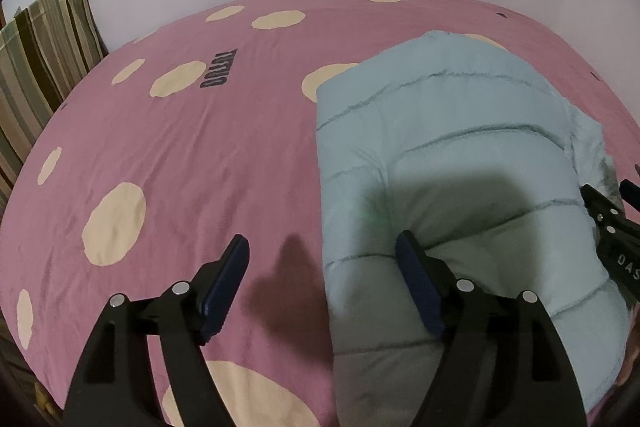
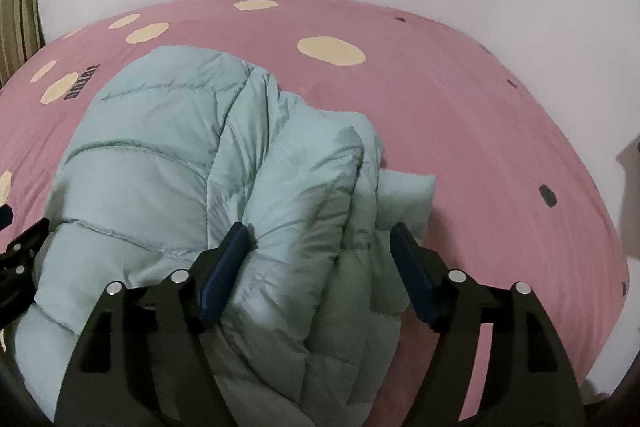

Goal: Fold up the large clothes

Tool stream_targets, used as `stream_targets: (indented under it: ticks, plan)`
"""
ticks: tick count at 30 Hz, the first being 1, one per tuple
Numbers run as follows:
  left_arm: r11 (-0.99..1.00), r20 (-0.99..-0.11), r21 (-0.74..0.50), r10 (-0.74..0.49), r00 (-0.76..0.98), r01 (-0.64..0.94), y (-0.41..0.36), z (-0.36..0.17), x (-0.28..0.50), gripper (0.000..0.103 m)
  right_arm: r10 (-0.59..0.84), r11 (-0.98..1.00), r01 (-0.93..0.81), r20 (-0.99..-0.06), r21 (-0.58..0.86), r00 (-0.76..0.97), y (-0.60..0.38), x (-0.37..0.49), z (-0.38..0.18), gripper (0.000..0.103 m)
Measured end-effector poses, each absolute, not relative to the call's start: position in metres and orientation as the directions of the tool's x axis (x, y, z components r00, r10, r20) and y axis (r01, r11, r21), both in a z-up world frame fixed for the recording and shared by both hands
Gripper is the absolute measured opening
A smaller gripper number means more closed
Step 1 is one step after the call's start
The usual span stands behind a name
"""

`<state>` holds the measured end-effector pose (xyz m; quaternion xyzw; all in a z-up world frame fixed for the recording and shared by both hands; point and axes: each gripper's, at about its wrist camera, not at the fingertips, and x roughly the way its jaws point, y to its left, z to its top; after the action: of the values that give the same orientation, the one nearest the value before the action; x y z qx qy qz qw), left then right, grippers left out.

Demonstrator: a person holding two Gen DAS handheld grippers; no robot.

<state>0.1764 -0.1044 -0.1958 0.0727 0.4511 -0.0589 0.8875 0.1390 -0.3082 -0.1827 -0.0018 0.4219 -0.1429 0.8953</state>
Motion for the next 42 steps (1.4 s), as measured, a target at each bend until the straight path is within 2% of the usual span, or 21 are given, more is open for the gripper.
stream_targets:
  ticks: [8,20,22,27,33,42]
  plan:
    - [0.979,-0.806,0.095,-0.031,0.59,0.181,-0.11,-0.206,0.175,0.076,-0.209,0.961,0.273,-0.782,-0.052,0.587,-0.318,0.14,-0.192,0.081]
    - [0.982,-0.825,0.023,-0.088,0.558,0.188,-0.108,-0.219,0.183,0.076,-0.083,0.957,0.276,-0.82,0.093,0.566,-0.333,0.146,-0.205,0.082]
    - [0.982,-0.826,0.018,-0.092,0.555,0.189,-0.108,-0.219,0.183,0.076,-0.066,0.955,0.274,-0.823,0.112,0.565,-0.335,0.146,-0.207,0.08]
    - [0.982,-0.828,0.01,-0.097,0.553,0.189,-0.106,-0.22,0.183,0.076,-0.03,0.956,0.256,-0.821,0.143,0.57,-0.335,0.147,-0.208,0.064]
    - [0.983,-0.827,0.012,-0.093,0.554,0.183,-0.107,-0.219,0.183,0.076,-0.021,0.96,0.241,-0.816,0.145,0.577,-0.33,0.144,-0.209,0.051]
    - [0.985,-0.826,0.008,-0.091,0.557,0.173,-0.107,-0.218,0.182,0.076,-0.016,0.966,0.217,-0.807,0.139,0.591,-0.321,0.143,-0.21,0.038]
